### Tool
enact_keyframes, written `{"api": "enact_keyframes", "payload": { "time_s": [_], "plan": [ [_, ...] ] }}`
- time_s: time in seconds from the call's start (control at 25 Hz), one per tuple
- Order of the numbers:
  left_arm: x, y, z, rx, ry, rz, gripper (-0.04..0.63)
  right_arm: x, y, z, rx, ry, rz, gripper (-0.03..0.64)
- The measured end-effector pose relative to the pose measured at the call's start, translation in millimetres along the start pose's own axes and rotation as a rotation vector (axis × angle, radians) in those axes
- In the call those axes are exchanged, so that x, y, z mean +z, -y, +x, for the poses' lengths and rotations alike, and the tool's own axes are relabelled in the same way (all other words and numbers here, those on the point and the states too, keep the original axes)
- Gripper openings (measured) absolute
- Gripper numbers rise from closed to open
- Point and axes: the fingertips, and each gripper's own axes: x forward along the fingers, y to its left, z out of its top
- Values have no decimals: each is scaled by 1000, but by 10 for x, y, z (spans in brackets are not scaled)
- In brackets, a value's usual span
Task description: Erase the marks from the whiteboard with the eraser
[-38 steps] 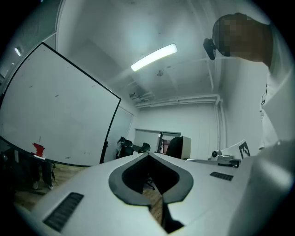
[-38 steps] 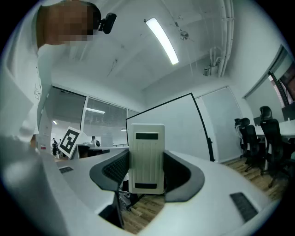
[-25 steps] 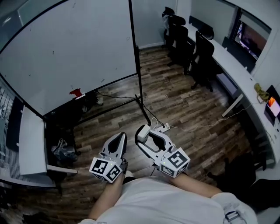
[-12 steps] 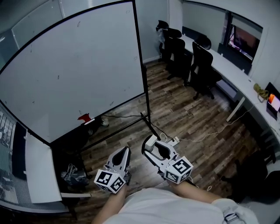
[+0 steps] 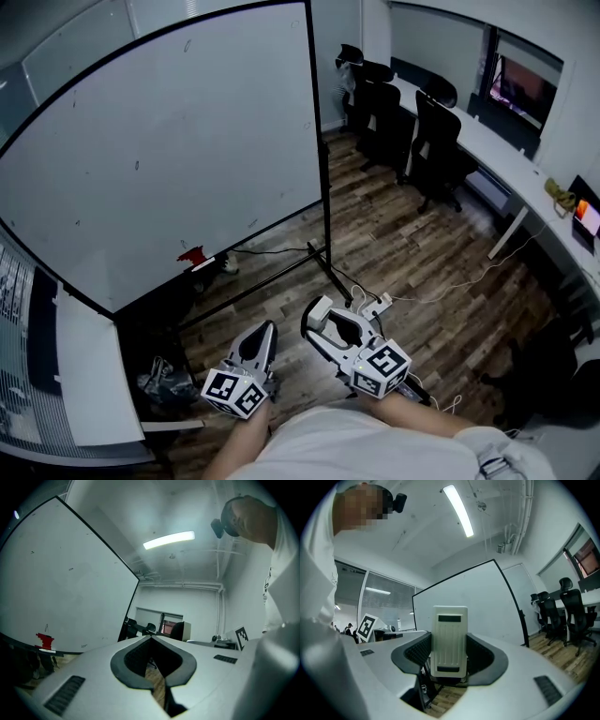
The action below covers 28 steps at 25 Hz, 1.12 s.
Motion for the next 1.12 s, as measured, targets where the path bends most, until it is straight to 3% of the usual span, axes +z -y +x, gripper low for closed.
{"api": "enact_keyframes", "payload": {
  "time_s": [0.64,1.12],
  "plan": [
    [24,-400,207,61,8,-5,6,-6,223,440,53,-1,7,233],
    [-26,-596,1168,36,-41,-16,8,118,1145,669,2,-13,26,233]
  ]
}}
